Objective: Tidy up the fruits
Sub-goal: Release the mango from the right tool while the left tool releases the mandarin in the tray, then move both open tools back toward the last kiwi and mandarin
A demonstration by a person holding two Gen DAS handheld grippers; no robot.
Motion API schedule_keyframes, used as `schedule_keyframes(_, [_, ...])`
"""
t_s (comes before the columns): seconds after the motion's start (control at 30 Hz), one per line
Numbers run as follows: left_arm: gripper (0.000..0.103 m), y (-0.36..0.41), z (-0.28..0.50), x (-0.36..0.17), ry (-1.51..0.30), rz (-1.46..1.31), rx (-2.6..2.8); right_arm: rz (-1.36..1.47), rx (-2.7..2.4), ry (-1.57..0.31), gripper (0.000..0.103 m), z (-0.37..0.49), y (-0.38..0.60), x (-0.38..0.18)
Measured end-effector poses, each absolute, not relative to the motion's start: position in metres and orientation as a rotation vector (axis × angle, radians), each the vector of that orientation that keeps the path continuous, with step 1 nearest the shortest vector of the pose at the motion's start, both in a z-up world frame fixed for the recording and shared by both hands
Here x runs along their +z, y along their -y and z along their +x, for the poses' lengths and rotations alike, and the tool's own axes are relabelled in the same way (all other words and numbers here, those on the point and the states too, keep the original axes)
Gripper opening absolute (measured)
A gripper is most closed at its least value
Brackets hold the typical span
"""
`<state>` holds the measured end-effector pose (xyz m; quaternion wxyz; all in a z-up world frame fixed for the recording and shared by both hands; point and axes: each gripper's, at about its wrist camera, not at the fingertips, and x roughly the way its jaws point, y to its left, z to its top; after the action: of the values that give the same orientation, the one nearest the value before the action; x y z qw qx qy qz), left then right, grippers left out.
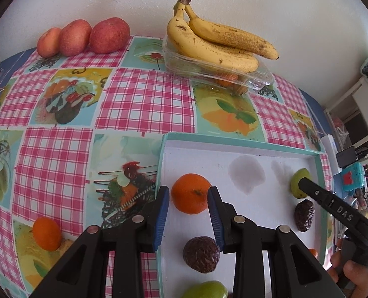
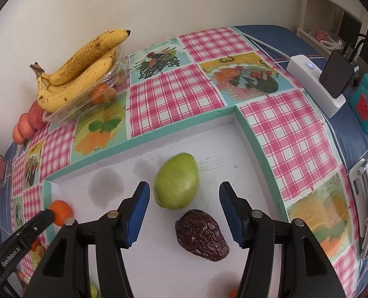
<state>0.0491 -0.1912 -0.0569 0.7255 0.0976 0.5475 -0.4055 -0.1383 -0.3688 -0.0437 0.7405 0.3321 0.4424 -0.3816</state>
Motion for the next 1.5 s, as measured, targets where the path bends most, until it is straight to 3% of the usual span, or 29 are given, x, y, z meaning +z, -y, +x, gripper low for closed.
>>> schedule_keyframes(0.07, [0.035, 0.188, 0.05, -0.053, -1.21, 0.202, -0.897, 0.73, -0.838, -0.975, 0.06, -0.139, 0.367, -0.042])
schedule_keyframes(0.23, [0.037, 0.177, 0.054, -0.045, -1.205, 0.203, -0.861, 0.683, -0.848, -1.02, 0.074, -0.137, 0.359, -0.038])
schedule_keyframes(0.27, [0.04, 0.173, 0.056, -0.043, -1.211, 0.204, -0.835, 0.673, -0.845, -1.031, 0.08, -0.136, 0.356, -0.037])
schedule_keyframes(0.3, [0.052, 0.168, 0.059, -0.043, -1.216, 0.201, -0.814, 0.665, -0.844, -1.04, 0.083, -0.135, 0.354, -0.036])
schedule_keyframes(0.37, [0.064, 0.156, 0.067, -0.041, -1.222, 0.19, -0.771, 0.656, -0.846, -1.046, 0.083, -0.135, 0.349, -0.034])
schedule_keyframes(0.47, [0.07, 0.137, 0.079, -0.039, -1.22, 0.185, -0.694, 0.651, -0.85, -1.037, 0.083, -0.134, 0.343, -0.028])
schedule_keyframes(0.53, [0.083, 0.126, 0.085, -0.039, -1.213, 0.199, -0.638, 0.652, -0.847, -1.023, 0.086, -0.134, 0.337, -0.024])
schedule_keyframes(0.6, [0.085, 0.113, 0.092, -0.039, -1.206, 0.213, -0.582, 0.65, -0.837, -1.011, 0.096, -0.132, 0.33, -0.02])
schedule_keyframes(0.73, [0.094, 0.09, 0.101, -0.038, -1.199, 0.222, -0.507, 0.649, -0.835, -0.986, 0.096, -0.128, 0.315, -0.013])
schedule_keyframes(1.07, [0.098, 0.046, 0.113, -0.03, -1.188, 0.213, -0.43, 0.637, -0.809, -0.961, 0.096, -0.126, 0.283, 0.0])
schedule_keyframes(1.13, [0.103, 0.037, 0.118, -0.027, -1.184, 0.195, -0.411, 0.645, -0.789, -0.963, 0.096, -0.127, 0.279, 0.0])
schedule_keyframes(1.5, [0.103, 0.016, 0.12, -0.021, -1.182, 0.147, -0.433, 0.638, -0.757, -0.964, 0.096, -0.132, 0.254, 0.004])
